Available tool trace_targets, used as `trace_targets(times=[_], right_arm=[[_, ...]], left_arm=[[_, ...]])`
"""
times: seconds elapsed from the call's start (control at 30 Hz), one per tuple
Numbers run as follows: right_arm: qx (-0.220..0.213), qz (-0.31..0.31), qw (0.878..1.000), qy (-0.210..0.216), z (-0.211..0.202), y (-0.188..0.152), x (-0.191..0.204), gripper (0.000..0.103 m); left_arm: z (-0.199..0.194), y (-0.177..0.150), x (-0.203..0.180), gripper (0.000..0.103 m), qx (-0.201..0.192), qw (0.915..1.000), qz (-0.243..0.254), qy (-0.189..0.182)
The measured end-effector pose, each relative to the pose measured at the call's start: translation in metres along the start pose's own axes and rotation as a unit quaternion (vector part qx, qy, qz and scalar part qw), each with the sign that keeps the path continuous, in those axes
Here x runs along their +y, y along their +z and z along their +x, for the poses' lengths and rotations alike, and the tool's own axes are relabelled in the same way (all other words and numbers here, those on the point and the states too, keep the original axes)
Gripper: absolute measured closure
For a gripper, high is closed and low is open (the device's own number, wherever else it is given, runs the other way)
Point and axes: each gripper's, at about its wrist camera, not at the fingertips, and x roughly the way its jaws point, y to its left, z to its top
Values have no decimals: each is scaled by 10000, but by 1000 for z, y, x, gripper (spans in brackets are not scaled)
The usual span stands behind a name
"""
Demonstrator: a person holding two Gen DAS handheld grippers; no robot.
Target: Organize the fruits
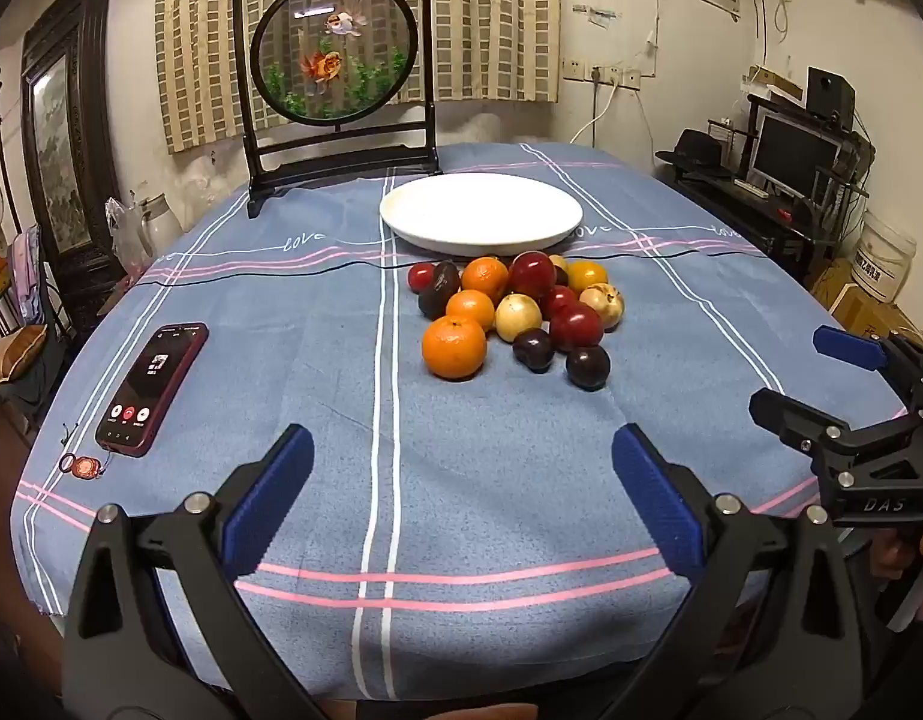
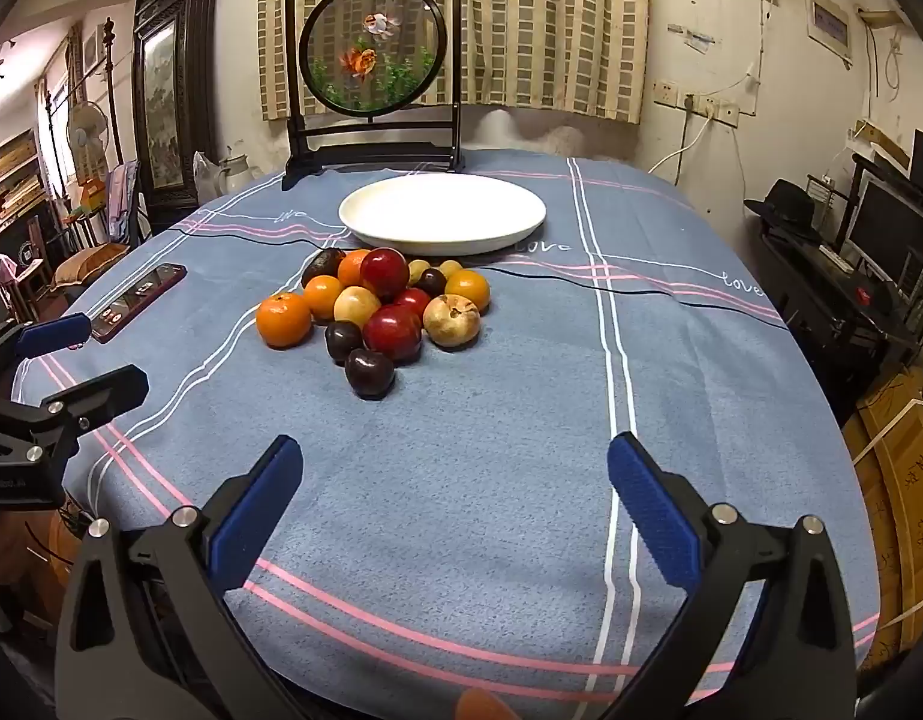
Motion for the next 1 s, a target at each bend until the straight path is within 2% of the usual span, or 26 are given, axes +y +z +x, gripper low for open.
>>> trace_targets(times=[1.0], right_arm=[[-41, 19, 10000, 56, 0, -2, 0, 1]], left_arm=[[-4, -2, -4, 2, -109, 9999, 63, -38]])
